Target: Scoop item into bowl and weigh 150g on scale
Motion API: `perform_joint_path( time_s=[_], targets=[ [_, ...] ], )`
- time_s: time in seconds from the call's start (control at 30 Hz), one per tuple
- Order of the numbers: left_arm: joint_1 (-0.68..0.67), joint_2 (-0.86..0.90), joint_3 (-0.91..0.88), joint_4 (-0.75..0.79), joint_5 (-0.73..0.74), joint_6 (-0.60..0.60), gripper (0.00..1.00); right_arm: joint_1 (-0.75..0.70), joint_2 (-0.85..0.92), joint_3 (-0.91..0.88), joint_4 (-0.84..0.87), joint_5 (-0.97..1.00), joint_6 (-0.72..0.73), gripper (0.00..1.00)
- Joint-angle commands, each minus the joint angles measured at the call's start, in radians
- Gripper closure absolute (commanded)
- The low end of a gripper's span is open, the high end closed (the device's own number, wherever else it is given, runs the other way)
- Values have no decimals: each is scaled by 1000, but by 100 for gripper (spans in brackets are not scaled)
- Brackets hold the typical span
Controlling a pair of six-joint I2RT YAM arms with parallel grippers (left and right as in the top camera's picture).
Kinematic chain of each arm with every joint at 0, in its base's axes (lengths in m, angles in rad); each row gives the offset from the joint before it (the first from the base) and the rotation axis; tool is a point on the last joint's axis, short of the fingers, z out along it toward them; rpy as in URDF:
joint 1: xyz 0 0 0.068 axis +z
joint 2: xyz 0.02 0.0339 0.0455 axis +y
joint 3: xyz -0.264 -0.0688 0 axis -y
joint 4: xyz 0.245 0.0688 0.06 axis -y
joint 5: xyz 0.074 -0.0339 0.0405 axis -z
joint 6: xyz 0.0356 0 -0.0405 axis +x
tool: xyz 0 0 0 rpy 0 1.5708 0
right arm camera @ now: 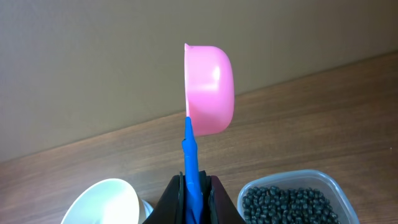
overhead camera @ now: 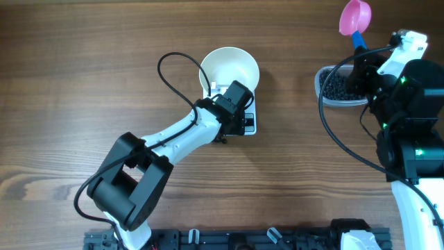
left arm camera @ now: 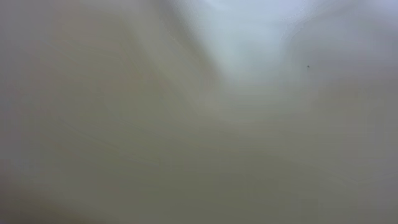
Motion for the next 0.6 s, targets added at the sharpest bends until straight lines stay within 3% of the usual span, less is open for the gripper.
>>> perform_joint_path(
  time_s=[0.0, 0.37, 0.57],
  targets=[
    [1, 47, -26, -18, -61, -2, 0, -3, 2, 25, 0, 6, -19, 96],
    [3, 65, -24, -40, -76, -2, 0, -3, 2, 25, 0, 6, -19, 96],
    [3, 8, 9, -54, -2, 3, 0, -3, 2, 25, 0, 6, -19, 96]
  ],
)
